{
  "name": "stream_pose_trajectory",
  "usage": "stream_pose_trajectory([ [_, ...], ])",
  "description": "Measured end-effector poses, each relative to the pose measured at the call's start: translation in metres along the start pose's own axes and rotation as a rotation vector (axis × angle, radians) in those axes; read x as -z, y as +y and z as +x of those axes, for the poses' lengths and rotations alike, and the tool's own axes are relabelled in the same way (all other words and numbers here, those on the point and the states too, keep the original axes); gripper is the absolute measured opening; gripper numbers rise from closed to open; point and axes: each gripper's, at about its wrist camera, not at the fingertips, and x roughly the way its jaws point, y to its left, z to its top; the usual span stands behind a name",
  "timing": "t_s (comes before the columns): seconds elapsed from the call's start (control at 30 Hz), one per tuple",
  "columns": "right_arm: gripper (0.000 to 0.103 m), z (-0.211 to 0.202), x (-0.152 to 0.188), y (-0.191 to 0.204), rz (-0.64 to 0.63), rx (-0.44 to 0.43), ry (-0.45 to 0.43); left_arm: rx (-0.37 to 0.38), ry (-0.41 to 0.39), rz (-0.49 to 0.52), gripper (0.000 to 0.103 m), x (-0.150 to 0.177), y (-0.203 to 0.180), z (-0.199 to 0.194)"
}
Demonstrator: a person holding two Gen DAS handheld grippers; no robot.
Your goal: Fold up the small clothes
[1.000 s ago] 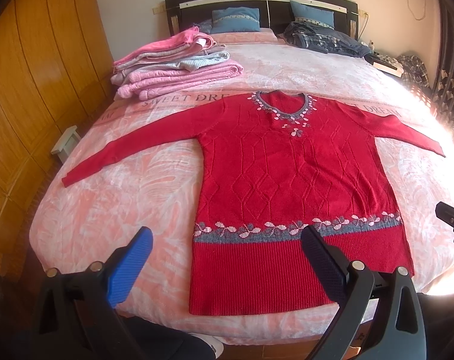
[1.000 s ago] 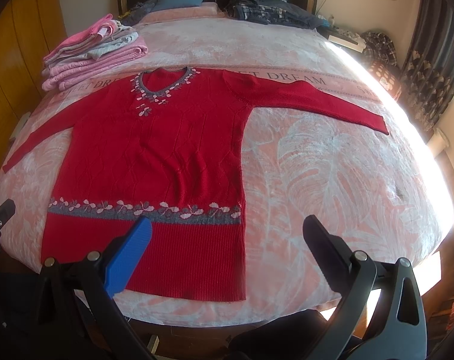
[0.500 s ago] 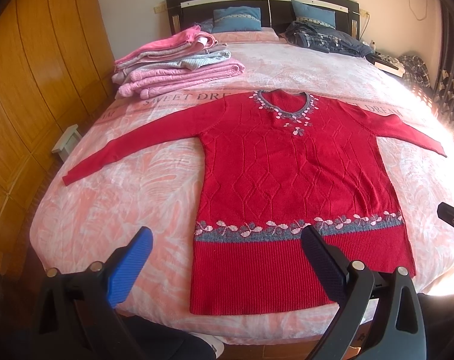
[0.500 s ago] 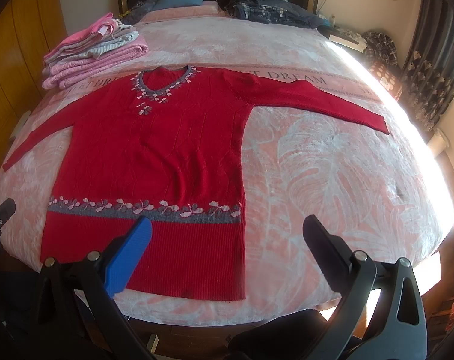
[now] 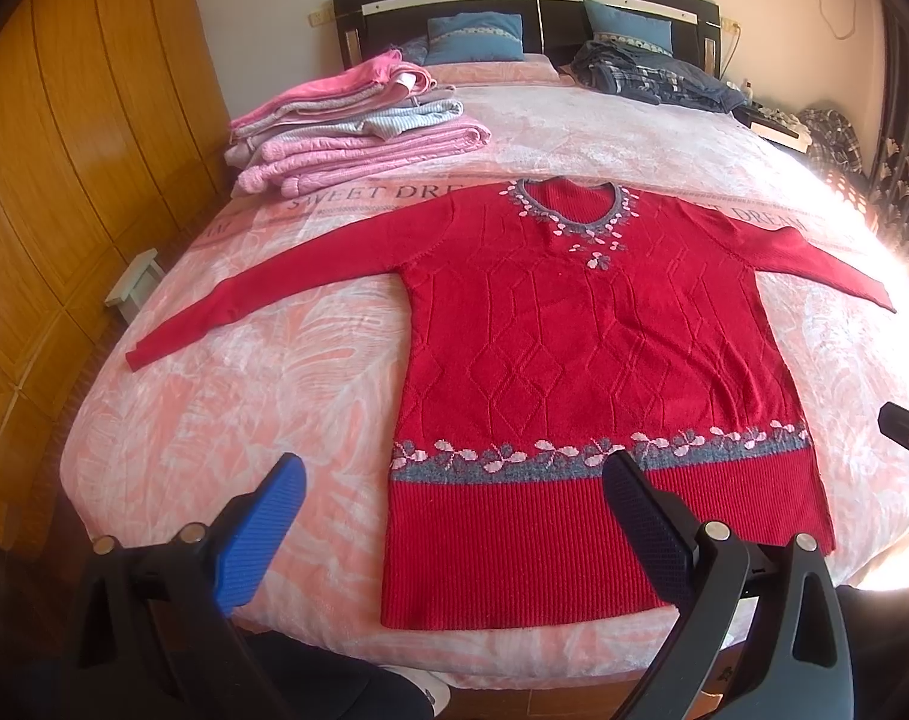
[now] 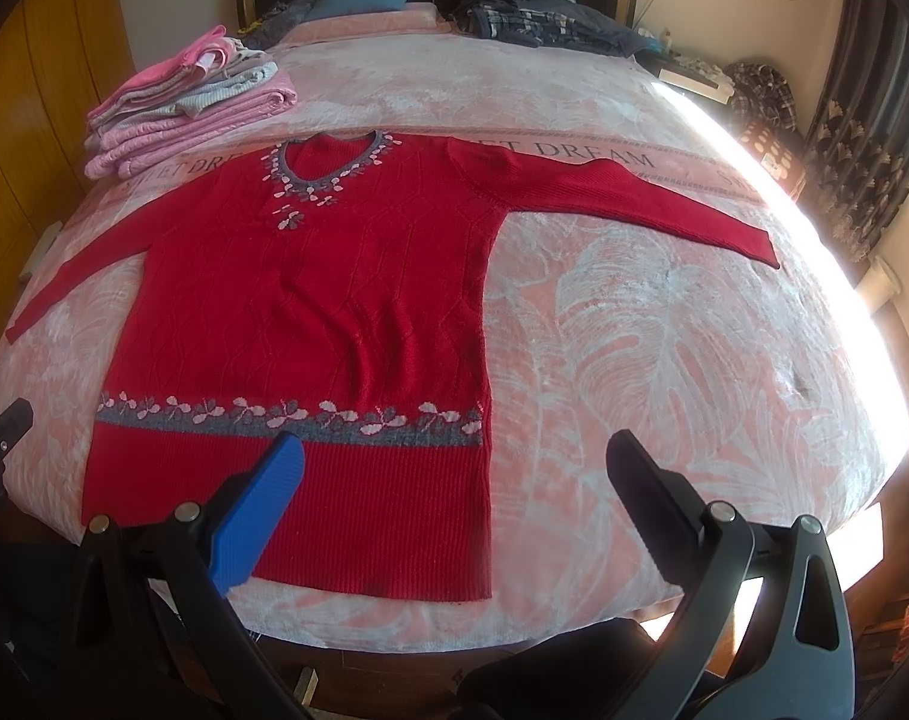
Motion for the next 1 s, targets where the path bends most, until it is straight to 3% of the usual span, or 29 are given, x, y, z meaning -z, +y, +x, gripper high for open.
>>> stream_pose_trajectory([
  [1.0, 0.100, -0.0008, -0.0003, -0.0004, -0.004, -0.003, 0.001, -0.004, 0.021, -0.006, 0.099, -0.0001, -0.0024, 0.0032],
])
